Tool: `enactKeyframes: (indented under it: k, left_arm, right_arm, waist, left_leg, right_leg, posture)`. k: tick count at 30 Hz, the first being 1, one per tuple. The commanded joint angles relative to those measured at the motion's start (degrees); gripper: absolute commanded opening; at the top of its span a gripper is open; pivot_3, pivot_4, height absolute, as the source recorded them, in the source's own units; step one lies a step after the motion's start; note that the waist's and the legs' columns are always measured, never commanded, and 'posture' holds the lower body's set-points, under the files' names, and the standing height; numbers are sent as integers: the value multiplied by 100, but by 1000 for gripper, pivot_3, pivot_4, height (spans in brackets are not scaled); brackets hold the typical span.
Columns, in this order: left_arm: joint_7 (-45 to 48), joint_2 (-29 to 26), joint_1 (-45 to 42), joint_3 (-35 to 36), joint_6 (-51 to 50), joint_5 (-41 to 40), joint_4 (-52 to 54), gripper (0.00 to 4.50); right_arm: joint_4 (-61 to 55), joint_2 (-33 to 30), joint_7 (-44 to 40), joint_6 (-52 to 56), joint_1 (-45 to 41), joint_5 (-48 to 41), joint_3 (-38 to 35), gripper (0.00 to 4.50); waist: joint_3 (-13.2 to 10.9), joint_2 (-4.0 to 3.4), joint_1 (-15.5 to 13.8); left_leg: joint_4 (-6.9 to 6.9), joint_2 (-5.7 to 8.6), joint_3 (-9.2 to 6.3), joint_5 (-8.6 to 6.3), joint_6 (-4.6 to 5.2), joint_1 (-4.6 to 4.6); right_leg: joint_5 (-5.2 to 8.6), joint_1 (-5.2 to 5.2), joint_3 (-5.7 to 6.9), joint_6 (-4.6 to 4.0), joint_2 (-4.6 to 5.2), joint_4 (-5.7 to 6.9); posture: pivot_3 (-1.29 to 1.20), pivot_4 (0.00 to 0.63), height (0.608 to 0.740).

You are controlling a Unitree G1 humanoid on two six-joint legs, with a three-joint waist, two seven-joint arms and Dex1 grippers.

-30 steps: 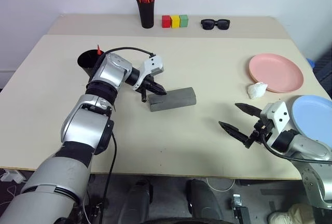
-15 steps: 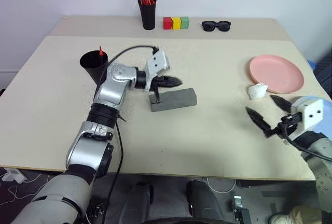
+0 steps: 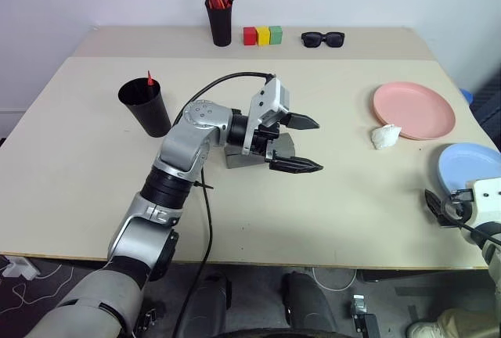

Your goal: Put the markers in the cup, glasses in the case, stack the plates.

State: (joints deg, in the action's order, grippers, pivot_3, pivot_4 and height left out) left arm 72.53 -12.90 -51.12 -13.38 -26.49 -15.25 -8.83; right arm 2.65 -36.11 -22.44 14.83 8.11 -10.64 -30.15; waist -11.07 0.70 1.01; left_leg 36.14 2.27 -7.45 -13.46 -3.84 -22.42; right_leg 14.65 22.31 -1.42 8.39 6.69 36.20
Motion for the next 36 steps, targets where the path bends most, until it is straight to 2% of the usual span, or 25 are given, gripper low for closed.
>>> enactKeyframes:
  k: [1, 4, 7, 14, 15, 22, 27, 30, 36]
  left_arm:
    - [-97, 16, -253, -116, 350, 110, -88, 4402]
    - [-156, 22, -301, -129, 408, 99, -137, 4402]
    - [-204, -5, -290, -156, 417, 84, -102, 4500]
    - [-319, -100, -243, -151, 400, 94, -10, 4500]
    - [-342, -116, -223, -160, 400, 97, 8, 4500]
    - [-598, -189, -37, -167, 307, 105, 201, 4500]
    - [-770, -199, 42, -157, 196, 61, 331, 4500]
    - [-901, -205, 102, -141, 105, 56, 429, 4500]
    - [-1151, -271, 223, -75, -123, 3, 688, 4500]
  right_arm:
    - [277, -65, 48, -203, -154, 80, 21, 4500]
    - [454, -38, 9, -252, -304, 72, 100, 4500]
    - [529, -8, -55, -163, -396, -39, 111, 3721]
    - [617, -34, -206, -101, -500, -120, 214, 299]
    - [621, -39, -154, -136, -535, -62, 234, 37]
    - [525, -269, 461, -707, -1183, 611, 474, 37]
    - [732, -364, 417, -977, -2003, 804, 868, 37]
    - [1545, -449, 93, -1308, -2869, 980, 1409, 37]
    - [3975, -569, -403, -2357, -4486, 1462, 2254, 37]
  waist:
    - [0, 0, -9]
    - [0, 0, 2]
    - [0, 0, 5]
    - [0, 0, -10]
    - [0, 2, -5]
    - [-2, -4, 28]
    - [-4, -13, 26]
    - [-6, -11, 15]
    - [-8, -13, 24]
  left_leg:
    - [1, 0, 0, 0, 0, 0]
    - [-2, 0, 0, 0, 0, 0]
    - [-2, 0, 0, 0, 0, 0]
    - [-2, 0, -1, 0, 0, -1]
    - [-2, 0, 0, 0, 0, -1]
    - [-4, 0, 2, 0, 0, 0]
    - [-7, 0, 3, 0, 0, -1]
    - [-9, 0, 2, 0, 0, -3]
    - [-14, 0, 5, 1, -1, -2]
  right_leg:
    - [0, -1, 0, 0, 0, -2]
    - [0, -2, 0, 0, 0, -6]
    - [0, -1, 0, 1, 0, -5]
    - [0, -2, 0, 1, 0, -6]
    - [0, -2, 0, 1, 0, -6]
    - [0, 2, -2, 1, 0, -5]
    - [-1, 6, -4, 1, 0, -4]
    - [0, 5, -3, 1, 0, -7]
    - [-1, 9, -4, 1, 0, -7]
  posture:
    - [0, 150, 740]
    - [0, 150, 740]
    - [0, 150, 740]
    - [0, 150, 740]
    - [0, 150, 740]
    - [0, 150, 740]
    - [0, 150, 740]
    - [0, 150, 740]
    - [0, 150, 740]
